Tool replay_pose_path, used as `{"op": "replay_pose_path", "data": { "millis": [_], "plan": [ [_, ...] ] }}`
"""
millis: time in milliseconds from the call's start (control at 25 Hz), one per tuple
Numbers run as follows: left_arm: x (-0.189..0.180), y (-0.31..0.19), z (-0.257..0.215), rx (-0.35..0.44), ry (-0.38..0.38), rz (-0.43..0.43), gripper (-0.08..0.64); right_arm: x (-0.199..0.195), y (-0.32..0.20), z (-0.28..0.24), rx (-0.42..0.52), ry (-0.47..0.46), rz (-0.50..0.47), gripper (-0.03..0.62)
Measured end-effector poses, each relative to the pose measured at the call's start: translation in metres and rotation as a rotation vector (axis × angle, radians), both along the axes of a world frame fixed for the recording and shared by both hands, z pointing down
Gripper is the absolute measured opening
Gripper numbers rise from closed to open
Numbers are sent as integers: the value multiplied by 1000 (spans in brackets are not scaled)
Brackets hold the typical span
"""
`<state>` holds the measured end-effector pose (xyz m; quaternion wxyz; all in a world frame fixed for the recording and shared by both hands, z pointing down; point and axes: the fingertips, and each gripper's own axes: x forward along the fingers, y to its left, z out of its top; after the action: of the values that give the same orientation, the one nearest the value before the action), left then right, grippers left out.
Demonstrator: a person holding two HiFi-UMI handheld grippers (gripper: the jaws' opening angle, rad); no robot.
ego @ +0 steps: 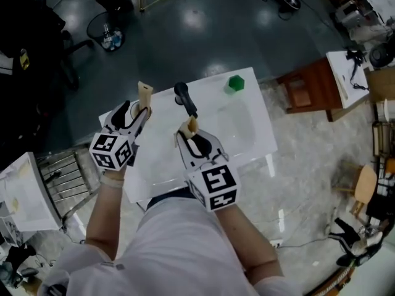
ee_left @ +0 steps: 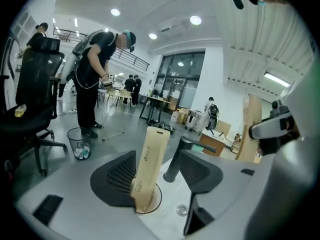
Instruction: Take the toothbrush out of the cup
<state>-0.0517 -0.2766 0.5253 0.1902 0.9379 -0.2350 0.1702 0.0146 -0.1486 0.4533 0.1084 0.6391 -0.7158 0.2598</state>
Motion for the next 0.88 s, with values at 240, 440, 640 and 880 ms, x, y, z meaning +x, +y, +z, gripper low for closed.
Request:
{"op": "replay_pose_path", "data": {
  "millis": [240,440,640,880],
  "plan": [
    [19,-13,22,2,-86,15,276,1,4,7,-34,-20,2,55],
    [30,-20,37,7,-130,21,276,4,5,14,-49,-26,6,55],
    [35,-27,42,15,-148,13,257,9,4,19,-64,-26,15,55],
    [35,-31,43,28,-148,3,182,12,0,24,-67,-31,18,55]
  ]
}}
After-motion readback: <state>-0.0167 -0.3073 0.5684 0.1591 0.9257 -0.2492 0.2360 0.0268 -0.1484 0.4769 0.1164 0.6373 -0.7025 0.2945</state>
